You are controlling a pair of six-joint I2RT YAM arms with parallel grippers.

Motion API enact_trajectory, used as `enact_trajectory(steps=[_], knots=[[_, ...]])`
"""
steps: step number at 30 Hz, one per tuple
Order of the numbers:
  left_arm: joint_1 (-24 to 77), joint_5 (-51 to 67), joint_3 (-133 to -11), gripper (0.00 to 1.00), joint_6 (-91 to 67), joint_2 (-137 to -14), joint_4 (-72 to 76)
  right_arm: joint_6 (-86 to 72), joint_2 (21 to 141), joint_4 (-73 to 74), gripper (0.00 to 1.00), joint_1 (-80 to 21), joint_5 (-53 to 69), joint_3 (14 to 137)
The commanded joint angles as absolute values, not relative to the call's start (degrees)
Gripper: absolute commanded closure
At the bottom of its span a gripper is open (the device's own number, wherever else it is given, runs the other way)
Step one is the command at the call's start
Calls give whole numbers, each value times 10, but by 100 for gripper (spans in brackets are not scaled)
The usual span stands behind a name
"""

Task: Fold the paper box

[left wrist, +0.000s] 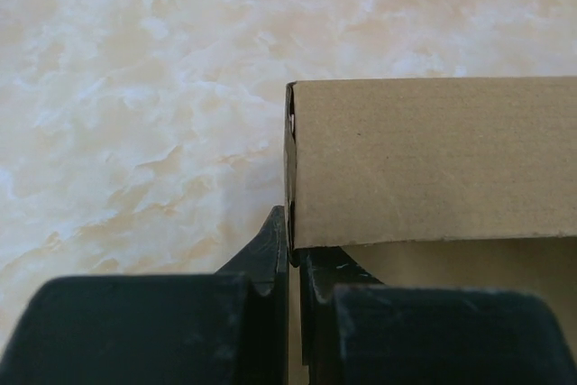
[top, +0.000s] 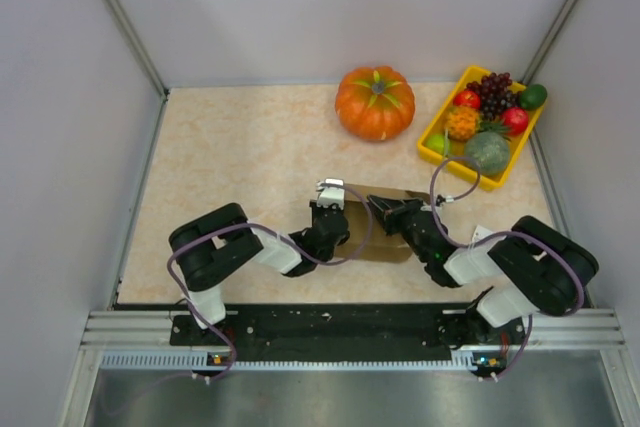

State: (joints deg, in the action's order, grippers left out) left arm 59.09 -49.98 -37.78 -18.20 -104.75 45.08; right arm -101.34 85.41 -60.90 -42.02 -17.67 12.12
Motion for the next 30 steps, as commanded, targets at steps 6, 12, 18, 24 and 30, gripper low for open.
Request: enact_trajectory(steps=[6, 12, 18, 24, 30], knots=[[580, -403, -306, 100, -147, -991, 543, -959, 785, -521, 83, -423, -185, 141], [580, -387, -280, 100, -137, -998, 591, -955, 809, -539, 62, -413, -167, 155], [580, -368, -265, 100, -120, -991, 614, -942, 830, -545, 56, -408, -166, 170], [580, -422, -287, 100, -134, -991, 578, -1010, 853, -544, 100, -410, -157, 175], [580, -482, -347, 89, -173, -1006, 492, -1063, 811, -422, 100, -418, -156, 200]])
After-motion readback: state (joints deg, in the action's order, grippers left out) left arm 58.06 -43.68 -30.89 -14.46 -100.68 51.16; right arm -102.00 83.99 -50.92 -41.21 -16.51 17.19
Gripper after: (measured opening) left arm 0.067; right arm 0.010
